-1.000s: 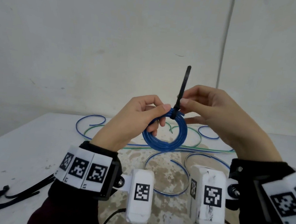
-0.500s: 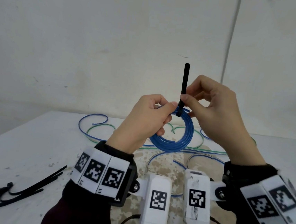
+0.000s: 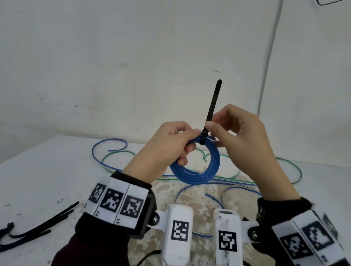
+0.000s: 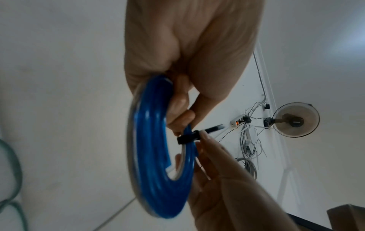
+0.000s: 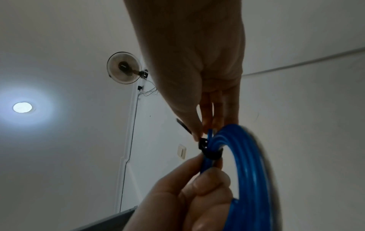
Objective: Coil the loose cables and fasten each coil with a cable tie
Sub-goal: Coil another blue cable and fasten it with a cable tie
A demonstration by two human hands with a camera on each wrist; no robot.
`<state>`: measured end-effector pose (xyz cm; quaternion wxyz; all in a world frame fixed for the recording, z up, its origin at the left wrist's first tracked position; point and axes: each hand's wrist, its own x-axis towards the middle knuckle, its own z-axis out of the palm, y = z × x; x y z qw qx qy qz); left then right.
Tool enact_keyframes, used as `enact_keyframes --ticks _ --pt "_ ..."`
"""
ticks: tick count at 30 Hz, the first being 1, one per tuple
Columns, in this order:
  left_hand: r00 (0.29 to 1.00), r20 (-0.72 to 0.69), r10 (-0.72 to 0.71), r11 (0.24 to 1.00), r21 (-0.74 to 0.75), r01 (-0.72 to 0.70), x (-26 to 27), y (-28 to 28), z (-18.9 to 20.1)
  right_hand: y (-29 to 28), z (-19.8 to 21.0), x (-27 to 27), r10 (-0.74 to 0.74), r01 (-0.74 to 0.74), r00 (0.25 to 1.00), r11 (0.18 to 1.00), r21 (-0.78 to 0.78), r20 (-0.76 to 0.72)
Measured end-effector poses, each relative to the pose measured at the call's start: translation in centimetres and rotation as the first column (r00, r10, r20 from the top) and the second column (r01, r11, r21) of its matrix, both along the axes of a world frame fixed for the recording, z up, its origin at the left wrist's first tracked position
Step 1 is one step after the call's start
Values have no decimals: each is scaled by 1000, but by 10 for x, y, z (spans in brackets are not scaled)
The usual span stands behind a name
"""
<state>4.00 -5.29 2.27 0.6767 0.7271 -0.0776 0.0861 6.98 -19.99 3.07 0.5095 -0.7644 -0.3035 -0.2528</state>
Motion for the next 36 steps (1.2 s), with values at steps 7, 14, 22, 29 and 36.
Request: enact_keyframes --ticks 7,14,22,29,36 --pt "991 129 -26 1000 13 25 -5 0 2 -7 6 -4 150 -140 946 989 57 -286" --pt "991 123 -55 998 -24 58 -5 -2 3 -17 10 -8 231 -222 902 973 68 -365" --pt "993 87 -84 996 13 83 -7 -3 4 -19 11 -7 272 -271 859 960 65 -435" --pt "993 30 -117 989 99 114 -13 -3 7 -18 10 -3 283 -278 850 957 80 -445" --pt "983 185 16 987 152 -44 -18 -24 8 -18 13 -4 153 -121 961 982 146 -231"
